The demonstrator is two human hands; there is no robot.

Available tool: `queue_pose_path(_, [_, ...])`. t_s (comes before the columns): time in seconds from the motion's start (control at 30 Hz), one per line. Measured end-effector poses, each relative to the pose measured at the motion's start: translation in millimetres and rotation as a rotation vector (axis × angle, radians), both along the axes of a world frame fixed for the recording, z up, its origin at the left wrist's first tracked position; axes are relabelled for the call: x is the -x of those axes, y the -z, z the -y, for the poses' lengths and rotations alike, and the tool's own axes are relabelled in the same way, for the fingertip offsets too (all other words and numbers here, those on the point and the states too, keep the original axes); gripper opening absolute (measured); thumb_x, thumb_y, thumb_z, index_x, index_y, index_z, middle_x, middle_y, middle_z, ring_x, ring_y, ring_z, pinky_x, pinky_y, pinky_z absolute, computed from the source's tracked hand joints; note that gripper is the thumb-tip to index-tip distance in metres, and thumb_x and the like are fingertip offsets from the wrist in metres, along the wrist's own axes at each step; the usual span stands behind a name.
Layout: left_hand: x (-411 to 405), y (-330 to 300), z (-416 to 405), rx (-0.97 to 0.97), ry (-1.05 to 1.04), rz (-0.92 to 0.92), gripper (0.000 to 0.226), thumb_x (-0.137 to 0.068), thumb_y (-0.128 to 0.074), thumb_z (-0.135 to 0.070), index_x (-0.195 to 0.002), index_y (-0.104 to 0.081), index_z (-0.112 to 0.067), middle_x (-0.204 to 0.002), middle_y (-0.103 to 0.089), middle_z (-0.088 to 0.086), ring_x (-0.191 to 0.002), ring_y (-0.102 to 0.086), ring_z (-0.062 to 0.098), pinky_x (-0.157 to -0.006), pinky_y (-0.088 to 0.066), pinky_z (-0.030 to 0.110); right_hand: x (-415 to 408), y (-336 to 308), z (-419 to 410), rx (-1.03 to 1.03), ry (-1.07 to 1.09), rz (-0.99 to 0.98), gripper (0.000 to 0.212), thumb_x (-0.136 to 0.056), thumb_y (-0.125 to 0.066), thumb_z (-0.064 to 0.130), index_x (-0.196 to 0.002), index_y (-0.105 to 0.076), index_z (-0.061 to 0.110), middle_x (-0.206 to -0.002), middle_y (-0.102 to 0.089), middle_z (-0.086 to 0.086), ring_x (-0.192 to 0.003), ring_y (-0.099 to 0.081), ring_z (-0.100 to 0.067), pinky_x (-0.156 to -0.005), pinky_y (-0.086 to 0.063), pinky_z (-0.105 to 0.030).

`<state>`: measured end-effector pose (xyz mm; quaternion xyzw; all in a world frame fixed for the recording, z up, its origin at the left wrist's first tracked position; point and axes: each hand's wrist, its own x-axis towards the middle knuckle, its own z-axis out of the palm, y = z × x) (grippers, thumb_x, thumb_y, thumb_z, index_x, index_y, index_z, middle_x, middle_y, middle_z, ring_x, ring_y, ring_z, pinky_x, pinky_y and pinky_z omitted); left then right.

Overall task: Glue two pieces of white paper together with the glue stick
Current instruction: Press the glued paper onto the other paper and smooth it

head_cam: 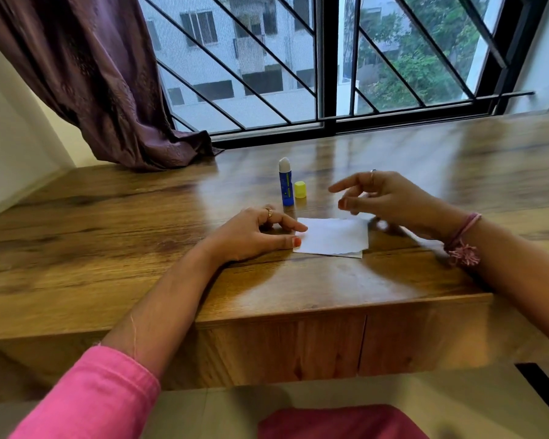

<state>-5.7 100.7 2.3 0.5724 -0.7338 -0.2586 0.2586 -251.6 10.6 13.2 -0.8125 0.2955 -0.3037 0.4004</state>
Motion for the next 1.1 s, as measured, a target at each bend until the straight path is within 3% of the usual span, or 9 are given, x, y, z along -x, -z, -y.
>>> queue_pose_path(0.07, [0, -1, 1, -0.004, 0.003, 0.015, 0.026, -0.082, -0.069, -0.041, -0.108, -0.068, -0.042, -0.106, -0.057, -0.017, -0.100, -0.053, -0.002, -0.079, -0.039, 0.010, 1, 1, 3, 0.013, 0.047, 0.041, 0.016, -0.080, -0.071, 0.019, -0.095, -0.071, 0.022, -0.080, -0.069, 0.003, -0.075, -0.060, -0.016, -0.075, -0.048, -0.041])
queue_pose_path(0.2, [0, -1, 0, -0.006, -0.009, 0.045, 0.030, -0.083, -0.068, -0.040, -0.113, -0.066, -0.040, -0.109, -0.054, -0.014, -0.103, -0.051, 0.001, -0.079, -0.036, 0.011, -5, 2, 3, 0.148, 0.091, 0.032, 0.007, -0.080, -0.069, 0.027, -0.084, -0.069, 0.020, -0.067, -0.069, 0.012, -0.066, -0.061, -0.008, -0.065, -0.050, -0.019])
queue_pose_path(0.3, [0, 0, 1, 0.011, -0.013, 0.083, 0.038, -0.083, -0.067, -0.042, -0.121, -0.062, -0.039, -0.110, -0.054, -0.008, -0.105, -0.051, 0.006, -0.081, -0.037, 0.012, -9, 1, 0, 0.212, 0.086, -0.067, 0.020, -0.095, -0.049, 0.027, -0.098, -0.068, 0.022, -0.081, -0.068, 0.005, -0.077, -0.062, -0.020, -0.073, -0.051, -0.027])
queue_pose_path(0.4, [0, 1, 3, 0.010, -0.016, 0.122, 0.042, -0.083, -0.066, -0.046, -0.124, -0.060, -0.041, -0.109, -0.052, -0.008, -0.108, -0.047, 0.014, -0.093, -0.040, 0.028, -11, 2, -3, 0.281, 0.040, -0.263, 0.029, -0.099, -0.039, 0.031, -0.118, -0.061, 0.030, -0.096, -0.061, 0.013, -0.094, -0.060, -0.020, -0.091, -0.045, -0.042])
queue_pose_path(0.47, [-1, 1, 4, 0.014, -0.021, 0.163, 0.042, -0.083, -0.064, -0.050, -0.124, -0.059, -0.044, -0.109, -0.051, -0.007, -0.109, -0.045, 0.017, -0.100, -0.039, 0.041, -14, 5, -5, 0.398, 0.023, -0.410, 0.032, -0.098, -0.038, 0.036, -0.125, -0.054, 0.039, -0.099, -0.052, 0.017, -0.102, -0.051, -0.009, -0.095, -0.032, -0.039])
queue_pose_path(0.57, [1, 1, 4, 0.022, -0.033, 0.211, 0.048, -0.077, -0.059, -0.059, -0.123, -0.056, -0.048, -0.109, -0.050, -0.008, -0.110, -0.045, 0.017, -0.103, -0.036, 0.050, -17, 9, -9, 0.523, 0.030, -0.505, 0.038, -0.093, -0.042, 0.043, -0.129, -0.051, 0.041, -0.099, -0.047, 0.010, -0.104, -0.046, -0.009, -0.091, -0.022, -0.033])
queue_pose_path(0.67, [1, 0, 4, 0.005, -0.035, 0.225, 0.052, -0.076, -0.056, -0.061, -0.126, -0.053, -0.049, -0.110, -0.048, -0.009, -0.113, -0.041, 0.016, -0.105, -0.034, 0.050, -19, 13, -11, 0.657, 0.027, -0.626, 0.046, -0.092, -0.039, 0.051, -0.136, -0.043, 0.043, -0.110, -0.045, 0.005, -0.114, -0.040, -0.013, -0.080, -0.012, -0.026])
queue_pose_path(0.8, [-1, 0, 5, 0.004, -0.039, 0.233, 0.046, -0.083, -0.060, -0.055, -0.127, -0.053, -0.048, -0.110, -0.048, -0.007, -0.113, -0.040, 0.016, -0.105, -0.033, 0.050, -21, 15, -11, 0.714, 0.038, -0.733, 0.052, -0.091, -0.030, 0.056, -0.140, -0.037, 0.040, -0.124, -0.042, -0.001, -0.121, -0.036, -0.019, -0.099, -0.019, -0.039])
queue_pose_path(1.1, [0, 0, 7, -0.033, -0.057, 0.234, 0.045, -0.084, -0.060, -0.054, -0.128, -0.053, -0.047, -0.107, -0.048, -0.003, -0.105, -0.043, 0.016, -0.100, -0.038, 0.044, 3, 17, -14, 0.733, 0.136, -0.755, 0.068, -0.080, -0.015, 0.070, -0.136, -0.041, 0.043, -0.103, -0.036, 0.009, -0.101, -0.031, -0.009, -0.082, -0.013, -0.034])
